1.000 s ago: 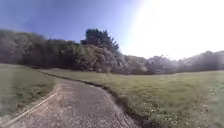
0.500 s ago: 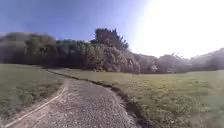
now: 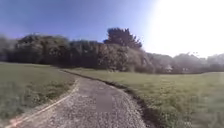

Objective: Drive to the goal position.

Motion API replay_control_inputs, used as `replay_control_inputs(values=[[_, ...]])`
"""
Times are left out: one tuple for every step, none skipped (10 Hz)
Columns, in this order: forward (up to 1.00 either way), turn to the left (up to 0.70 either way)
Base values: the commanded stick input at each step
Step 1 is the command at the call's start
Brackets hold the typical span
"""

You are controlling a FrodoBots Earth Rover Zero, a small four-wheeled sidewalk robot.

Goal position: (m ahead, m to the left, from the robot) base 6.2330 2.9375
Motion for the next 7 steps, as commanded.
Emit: replay_control_inputs(values=[[0.50,0.00],[0.50,0.00],[0.50,0.00],[0.50,0.00],[0.50,0.00],[0.50,0.00],[0.50,0.00]])
